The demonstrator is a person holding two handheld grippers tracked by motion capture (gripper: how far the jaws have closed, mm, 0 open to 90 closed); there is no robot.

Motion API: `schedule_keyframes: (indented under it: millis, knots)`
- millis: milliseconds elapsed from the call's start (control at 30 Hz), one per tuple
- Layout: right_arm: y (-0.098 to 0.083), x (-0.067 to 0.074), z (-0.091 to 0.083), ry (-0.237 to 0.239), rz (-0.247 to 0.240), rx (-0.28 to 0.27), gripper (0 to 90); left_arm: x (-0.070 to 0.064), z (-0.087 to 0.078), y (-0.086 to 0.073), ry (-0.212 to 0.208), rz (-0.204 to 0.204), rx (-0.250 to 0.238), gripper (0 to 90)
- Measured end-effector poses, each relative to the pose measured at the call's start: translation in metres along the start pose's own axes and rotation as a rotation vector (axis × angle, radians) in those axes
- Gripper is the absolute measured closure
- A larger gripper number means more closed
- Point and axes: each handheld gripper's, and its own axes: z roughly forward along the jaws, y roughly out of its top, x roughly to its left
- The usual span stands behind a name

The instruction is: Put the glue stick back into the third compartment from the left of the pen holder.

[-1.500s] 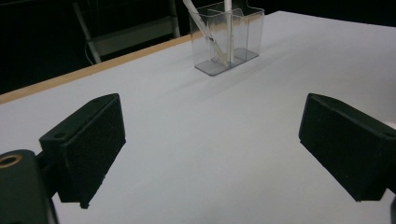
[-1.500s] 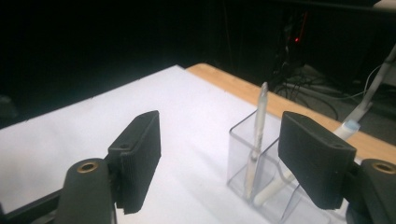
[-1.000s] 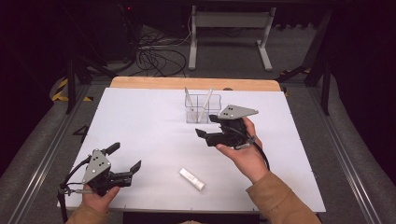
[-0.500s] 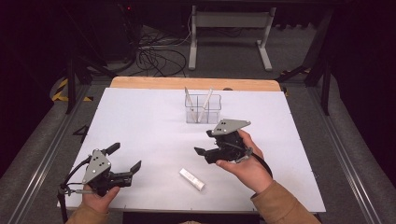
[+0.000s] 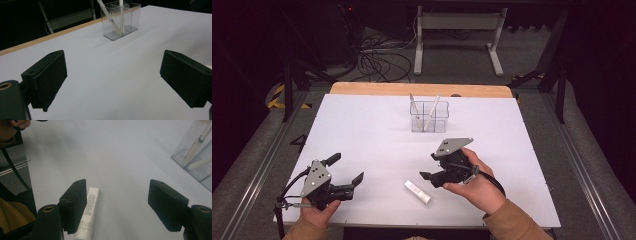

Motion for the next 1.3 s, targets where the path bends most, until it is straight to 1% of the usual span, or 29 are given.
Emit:
schedule_keyframes:
  millis: [167,267,367,500,633,833,933,1067,1300]
  knots:
    - [-0.002,0.002,0.001,0.004,0.0,0.009,32.2,0.0,0.0,0.0,0.002,0.0,0.001,7.8]
    - [-0.002,0.004,0.001,-0.004,-0.004,0.023,32.2,0.0,0.0,0.0,0.002,-0.002,0.0,7.8]
    - [-0.002,0.007,0.0,0.012,0.018,0.034,32.3,0.0,0.0,0.0,0.003,-0.001,0.0,7.8]
    - [-0.006,0.013,0.001,0.021,0.031,0.079,32.6,0.0,0.0,0.0,0.004,-0.003,0.001,7.8]
    - [-0.01,0.021,0.003,0.033,0.061,0.11,32.6,0.0,0.0,0.0,0.002,-0.001,0.002,7.8]
    - [-0.017,0.029,0.009,0.027,0.057,0.137,32.6,0.0,0.0,0.0,0.003,0.0,0.003,7.9]
    - [-0.021,0.032,0.013,0.021,0.057,0.16,32.6,0.0,0.0,0.0,0.005,0.0,0.002,7.9]
    - [-0.026,0.035,0.018,0.014,0.058,0.184,32.6,0.0,0.0,0.0,0.005,0.002,0.002,7.9]
    - [-0.033,0.039,0.025,0.017,0.059,0.212,32.6,0.0,0.0,0.0,0.006,-0.001,0.004,7.9]
